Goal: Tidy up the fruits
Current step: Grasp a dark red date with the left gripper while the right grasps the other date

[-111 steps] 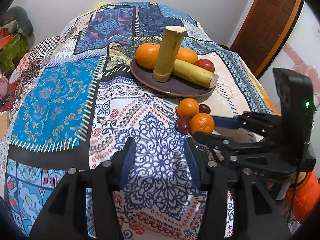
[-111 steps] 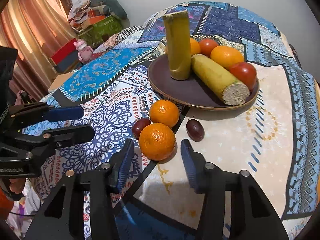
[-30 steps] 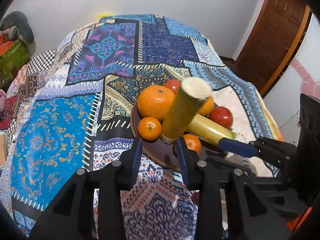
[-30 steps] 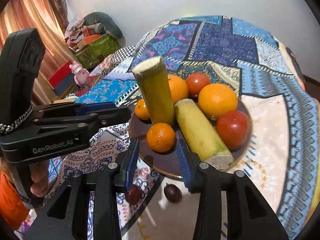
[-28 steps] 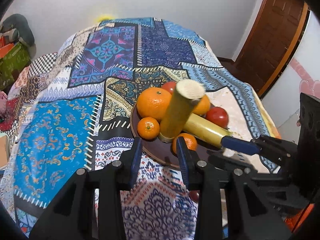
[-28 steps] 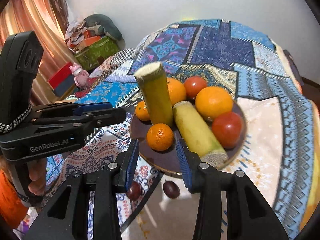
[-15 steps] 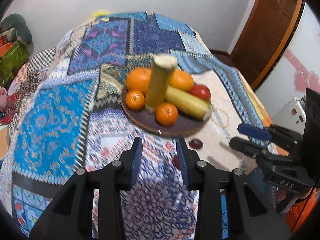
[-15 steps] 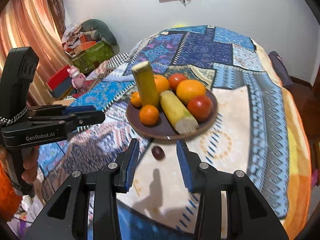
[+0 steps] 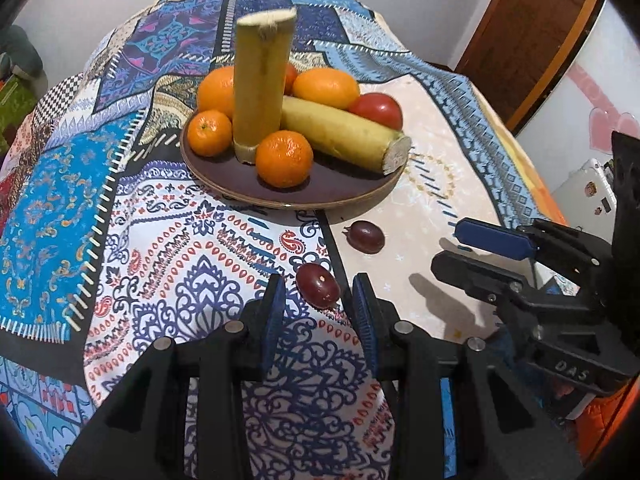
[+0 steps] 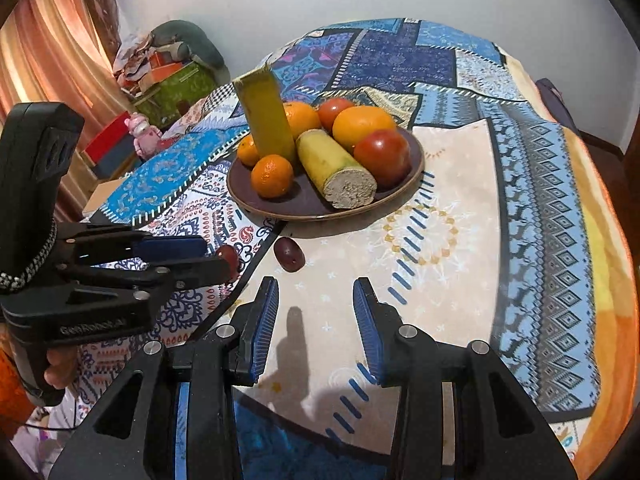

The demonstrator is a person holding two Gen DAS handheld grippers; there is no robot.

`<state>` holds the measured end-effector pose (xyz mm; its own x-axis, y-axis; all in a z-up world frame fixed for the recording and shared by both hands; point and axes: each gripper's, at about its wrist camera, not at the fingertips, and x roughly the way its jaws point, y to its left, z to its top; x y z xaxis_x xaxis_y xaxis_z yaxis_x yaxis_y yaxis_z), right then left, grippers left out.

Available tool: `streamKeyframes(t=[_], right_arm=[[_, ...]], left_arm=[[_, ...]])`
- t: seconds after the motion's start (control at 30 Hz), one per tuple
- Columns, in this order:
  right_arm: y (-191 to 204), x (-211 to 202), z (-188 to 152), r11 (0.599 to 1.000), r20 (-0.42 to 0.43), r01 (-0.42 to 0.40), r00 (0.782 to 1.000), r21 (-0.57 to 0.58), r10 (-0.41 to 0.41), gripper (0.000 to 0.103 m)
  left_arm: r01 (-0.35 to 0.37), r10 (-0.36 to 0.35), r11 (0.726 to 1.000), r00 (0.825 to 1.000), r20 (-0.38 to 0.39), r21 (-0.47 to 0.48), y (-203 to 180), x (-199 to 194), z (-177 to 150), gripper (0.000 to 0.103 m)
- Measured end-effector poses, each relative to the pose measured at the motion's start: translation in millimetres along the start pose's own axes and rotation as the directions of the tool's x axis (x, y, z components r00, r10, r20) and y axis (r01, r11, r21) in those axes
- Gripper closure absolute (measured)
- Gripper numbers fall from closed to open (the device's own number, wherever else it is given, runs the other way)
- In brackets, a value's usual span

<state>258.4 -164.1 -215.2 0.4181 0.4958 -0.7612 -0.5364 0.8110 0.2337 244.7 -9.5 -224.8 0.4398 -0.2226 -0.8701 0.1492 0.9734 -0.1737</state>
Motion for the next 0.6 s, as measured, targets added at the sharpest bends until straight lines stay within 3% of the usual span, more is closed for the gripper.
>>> streamKeyframes(t=[0.17,0.3,0.6], right_arm=[[9.0,12.1,5.6,0.999,-0.017,-0.005,1.0,-0.051,0.004,0.067],[13.0,25.5,11.8,0.996,-0.042,-0.007,0.999,-0.086,0.004,0.068],[18.5,42.0,17.3,0.991,-0.082,-0.013,0.997,-0.131,0.002,0.073]], left_arm=[[-0.004,0.004,1.0,1.0,0.007,0.014,-1.1,5.0,0.8,0.069],[-0.014,0.014,1.0,1.0,0.012,0.001,3.2,8.2,3.1,0.081],[0.017,-0.016,1.0,1.0,0.026,-0.019,10.7,7.3,1.9,0.082]])
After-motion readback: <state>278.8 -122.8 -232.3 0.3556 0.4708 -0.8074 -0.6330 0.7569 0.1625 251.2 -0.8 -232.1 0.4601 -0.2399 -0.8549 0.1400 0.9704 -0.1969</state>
